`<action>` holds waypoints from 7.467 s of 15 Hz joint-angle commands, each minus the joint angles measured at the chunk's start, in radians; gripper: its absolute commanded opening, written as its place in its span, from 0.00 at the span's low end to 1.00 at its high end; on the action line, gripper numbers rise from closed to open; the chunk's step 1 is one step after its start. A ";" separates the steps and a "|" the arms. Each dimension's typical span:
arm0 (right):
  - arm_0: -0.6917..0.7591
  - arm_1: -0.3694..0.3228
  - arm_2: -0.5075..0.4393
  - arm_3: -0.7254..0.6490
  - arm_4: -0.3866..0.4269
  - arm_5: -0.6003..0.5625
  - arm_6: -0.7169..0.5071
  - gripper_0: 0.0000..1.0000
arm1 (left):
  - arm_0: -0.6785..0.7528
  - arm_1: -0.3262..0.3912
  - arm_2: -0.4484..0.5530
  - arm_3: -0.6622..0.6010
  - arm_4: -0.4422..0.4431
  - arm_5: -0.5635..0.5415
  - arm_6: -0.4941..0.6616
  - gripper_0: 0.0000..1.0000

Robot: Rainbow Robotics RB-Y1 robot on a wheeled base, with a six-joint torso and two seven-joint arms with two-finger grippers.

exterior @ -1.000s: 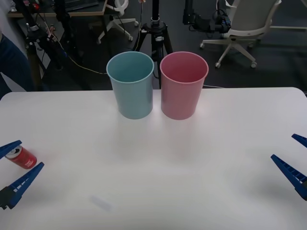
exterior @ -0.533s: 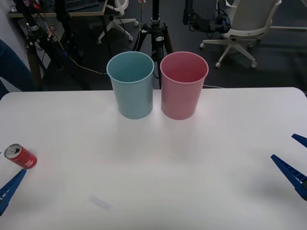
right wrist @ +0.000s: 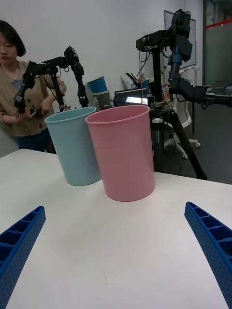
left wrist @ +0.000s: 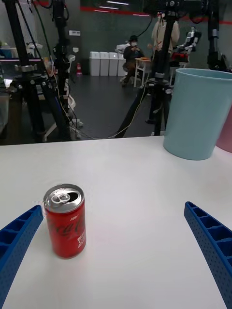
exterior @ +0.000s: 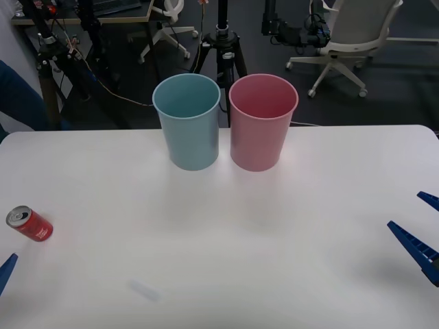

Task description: Grasp the object on the table and drop it into the matching bin: aluminum can to the light blue bin, PET bottle to the pink bin.

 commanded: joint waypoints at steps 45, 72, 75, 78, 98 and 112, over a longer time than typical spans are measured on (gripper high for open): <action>0.000 0.000 0.000 0.000 0.000 0.000 0.000 1.00 | -0.667 0.035 -0.015 0.821 -0.108 -0.039 -0.252 1.00; 0.000 0.000 0.000 0.000 0.000 0.000 0.000 1.00 | -0.540 0.048 -0.074 0.549 -0.146 -0.021 -0.077 0.00; 0.000 0.000 0.000 0.000 0.000 0.000 0.000 1.00 | -0.470 0.072 -0.137 0.382 -0.148 -0.018 0.012 0.00; 0.000 0.000 0.000 0.000 0.000 0.000 0.000 1.00 | -0.414 0.110 -0.181 0.213 -0.150 -0.018 0.034 0.00; 0.000 0.000 0.000 0.000 0.000 0.000 0.000 1.00 | -0.477 0.678 -0.365 -0.261 0.176 0.284 0.265 0.00; 0.000 0.000 0.000 0.000 0.000 0.000 0.000 1.00 | -1.289 0.629 -0.947 0.058 0.203 0.376 0.446 0.00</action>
